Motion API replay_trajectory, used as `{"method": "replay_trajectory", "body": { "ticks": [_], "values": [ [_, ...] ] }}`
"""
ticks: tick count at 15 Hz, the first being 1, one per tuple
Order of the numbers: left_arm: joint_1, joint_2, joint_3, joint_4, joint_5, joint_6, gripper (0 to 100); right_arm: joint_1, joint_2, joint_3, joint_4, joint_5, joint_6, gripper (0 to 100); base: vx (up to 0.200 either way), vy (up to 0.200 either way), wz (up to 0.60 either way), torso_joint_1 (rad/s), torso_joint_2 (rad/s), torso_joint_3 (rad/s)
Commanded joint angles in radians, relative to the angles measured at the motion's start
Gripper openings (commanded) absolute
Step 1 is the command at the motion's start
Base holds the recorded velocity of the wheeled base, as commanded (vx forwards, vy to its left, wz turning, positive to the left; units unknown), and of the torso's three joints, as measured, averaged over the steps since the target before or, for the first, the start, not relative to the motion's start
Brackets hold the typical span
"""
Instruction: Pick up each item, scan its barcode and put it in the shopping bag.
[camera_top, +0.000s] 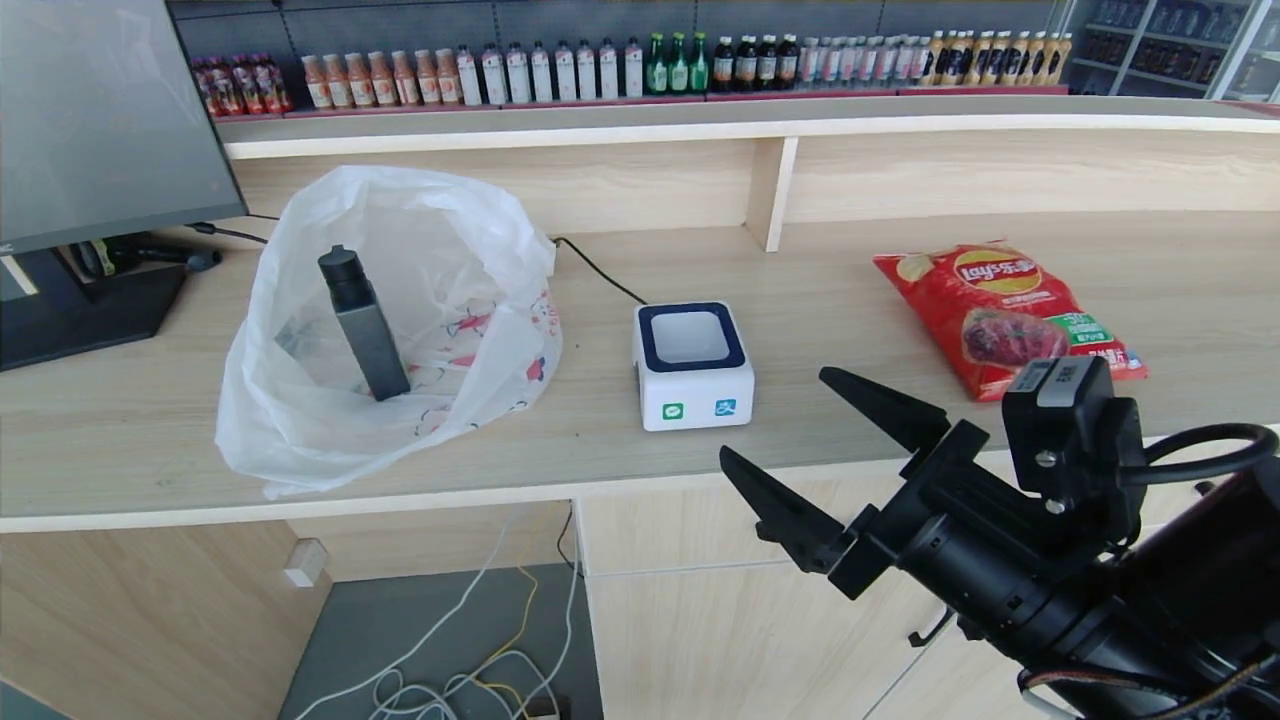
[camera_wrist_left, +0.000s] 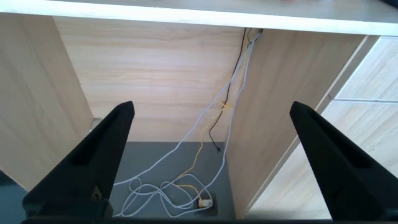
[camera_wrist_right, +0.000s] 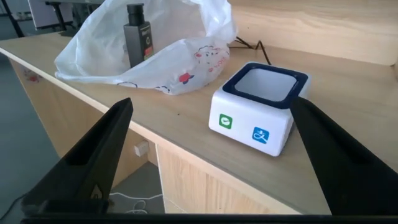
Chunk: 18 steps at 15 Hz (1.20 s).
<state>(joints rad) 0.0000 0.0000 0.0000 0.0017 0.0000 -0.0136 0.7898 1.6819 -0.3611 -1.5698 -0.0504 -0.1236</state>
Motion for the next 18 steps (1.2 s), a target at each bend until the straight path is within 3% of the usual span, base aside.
{"method": "replay_trajectory", "body": {
  "ticks": [1,18],
  "values": [
    [0.0,0.0,0.0,0.0,0.0,0.0,100,0.0,0.001,0.001,-0.001,0.0,-0.001,100,0.0,-0.2,0.0,0.002,0.0,0.002],
    [0.0,0.0,0.0,-0.002,0.0,-0.002,100,-0.003,-0.019,-0.001,-0.001,0.0,-0.001,100,0.0,-0.2,0.0,0.002,0.0,0.002]
  ]
}}
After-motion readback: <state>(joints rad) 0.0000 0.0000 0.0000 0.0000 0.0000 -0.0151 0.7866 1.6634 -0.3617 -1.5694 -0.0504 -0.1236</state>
